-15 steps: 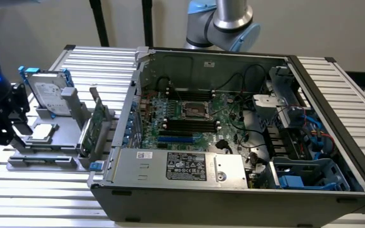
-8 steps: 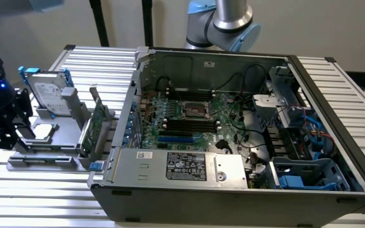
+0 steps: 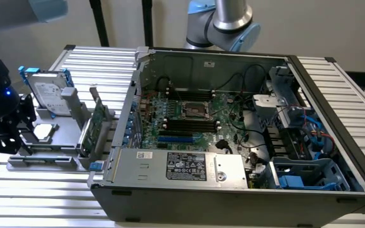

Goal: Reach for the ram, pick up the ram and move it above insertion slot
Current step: 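Pick up the ram and move it above insertion slot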

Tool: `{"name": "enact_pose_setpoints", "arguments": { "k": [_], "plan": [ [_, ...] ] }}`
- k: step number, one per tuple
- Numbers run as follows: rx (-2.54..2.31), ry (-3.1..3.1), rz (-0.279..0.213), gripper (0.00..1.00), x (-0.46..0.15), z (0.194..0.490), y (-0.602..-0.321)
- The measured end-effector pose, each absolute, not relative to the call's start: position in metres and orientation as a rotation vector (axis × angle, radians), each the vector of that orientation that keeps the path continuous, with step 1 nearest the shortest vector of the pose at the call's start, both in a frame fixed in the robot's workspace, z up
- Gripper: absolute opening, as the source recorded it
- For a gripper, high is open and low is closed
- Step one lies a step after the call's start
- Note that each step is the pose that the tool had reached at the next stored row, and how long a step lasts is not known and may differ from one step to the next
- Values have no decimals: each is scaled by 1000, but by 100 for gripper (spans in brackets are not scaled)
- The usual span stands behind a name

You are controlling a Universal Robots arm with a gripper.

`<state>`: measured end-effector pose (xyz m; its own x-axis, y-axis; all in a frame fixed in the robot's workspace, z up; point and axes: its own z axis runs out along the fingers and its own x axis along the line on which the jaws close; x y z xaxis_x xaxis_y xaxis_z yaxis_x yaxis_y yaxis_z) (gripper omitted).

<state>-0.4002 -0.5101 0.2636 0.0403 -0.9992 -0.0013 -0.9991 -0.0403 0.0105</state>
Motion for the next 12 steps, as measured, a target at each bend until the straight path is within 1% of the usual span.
{"name": "enact_pose_setpoints", "arguments": {
  "k": [12],
  "plan": [
    [2261, -2172, -13, 39, -400, 242, -508]
  ]
}}
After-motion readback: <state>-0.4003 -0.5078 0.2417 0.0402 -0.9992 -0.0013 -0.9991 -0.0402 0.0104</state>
